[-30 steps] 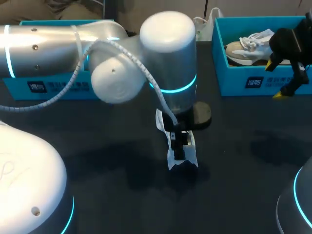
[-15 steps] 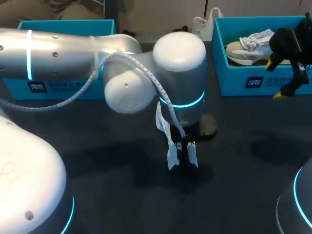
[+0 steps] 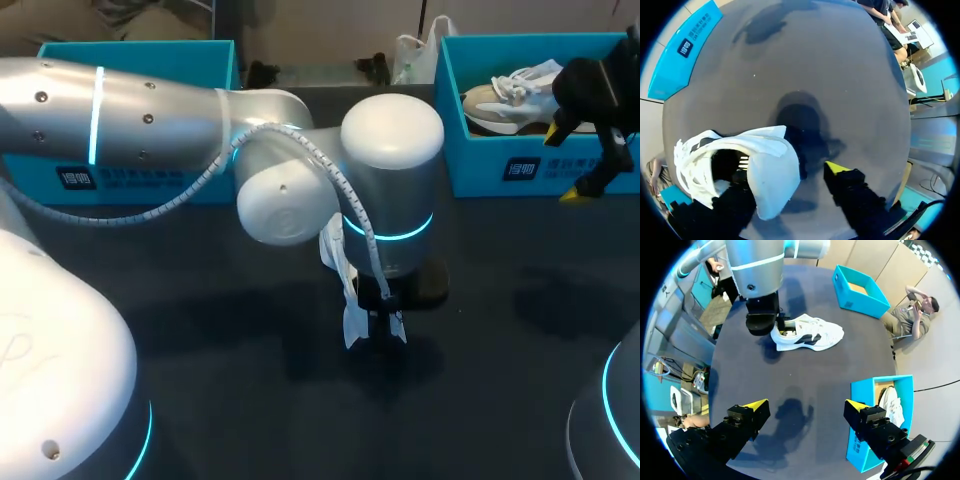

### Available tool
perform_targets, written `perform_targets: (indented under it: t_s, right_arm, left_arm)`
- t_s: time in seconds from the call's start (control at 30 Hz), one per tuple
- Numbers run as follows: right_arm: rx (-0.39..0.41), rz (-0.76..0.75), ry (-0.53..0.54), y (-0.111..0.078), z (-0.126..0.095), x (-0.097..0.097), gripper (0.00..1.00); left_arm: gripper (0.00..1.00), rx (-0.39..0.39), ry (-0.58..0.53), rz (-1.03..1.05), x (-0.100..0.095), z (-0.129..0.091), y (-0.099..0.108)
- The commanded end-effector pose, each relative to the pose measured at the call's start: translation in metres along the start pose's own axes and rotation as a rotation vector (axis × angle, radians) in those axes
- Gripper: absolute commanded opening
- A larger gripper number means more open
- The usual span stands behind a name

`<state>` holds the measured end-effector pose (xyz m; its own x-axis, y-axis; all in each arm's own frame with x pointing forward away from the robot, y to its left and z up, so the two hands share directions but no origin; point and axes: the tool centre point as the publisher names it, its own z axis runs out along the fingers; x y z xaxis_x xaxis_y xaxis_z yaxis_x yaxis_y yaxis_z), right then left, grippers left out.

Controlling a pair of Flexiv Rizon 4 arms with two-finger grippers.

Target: Take the shoe out of the shoebox, open the shoe tongue, remove and reinsert the insole, then place the shoe into the shoebox

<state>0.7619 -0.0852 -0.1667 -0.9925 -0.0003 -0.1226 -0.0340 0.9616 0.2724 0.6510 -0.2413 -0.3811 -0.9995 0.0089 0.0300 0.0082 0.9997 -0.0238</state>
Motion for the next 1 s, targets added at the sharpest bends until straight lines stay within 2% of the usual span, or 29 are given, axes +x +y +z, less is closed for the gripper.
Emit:
perform_targets:
  t_s: [0.03, 0.2, 0.27, 0.33, 0.57, 0.67, 0.87, 1.0]
  right_arm:
    - [0.002, 0.001, 0.002, 0.0, 0.001, -0.001, 1.0]
    - [0.002, 0.001, 0.002, 0.0, 0.001, -0.001, 1.0]
    - [0.002, 0.001, 0.002, 0.0, 0.001, -0.001, 1.0]
    - [0.002, 0.001, 0.002, 0.0, 0.001, -0.001, 1.0]
    - [0.002, 0.001, 0.002, 0.0, 0.001, -0.001, 1.0]
    - [0.002, 0.001, 0.002, 0.0, 0.001, -0.001, 1.0]
    - [0.002, 0.001, 0.002, 0.0, 0.001, -0.001, 1.0]
    - [0.002, 0.001, 0.002, 0.0, 0.001, -0.001, 1.0]
  left_arm:
    - [0.45, -0.015, 0.009, -0.007, -0.001, 0.01, -0.006]
    - [0.37, -0.038, 0.014, -0.013, -0.002, 0.017, -0.007]
    - [0.25, -0.05, 0.034, -0.018, -0.001, 0.017, -0.006]
    - [0.0, -0.059, 0.044, -0.021, -0.001, 0.017, -0.005]
    - [0.0, -0.078, 0.122, -0.014, 0.001, -0.006, 0.003]
    - [0.0, -0.073, 0.128, 0.001, 0.0, -0.029, 0.007]
    - [0.0, -0.078, 0.124, 0.007, -0.012, -0.09, 0.017]
    - [0.0, -0.048, 0.144, 0.025, -0.019, -0.129, 0.025]
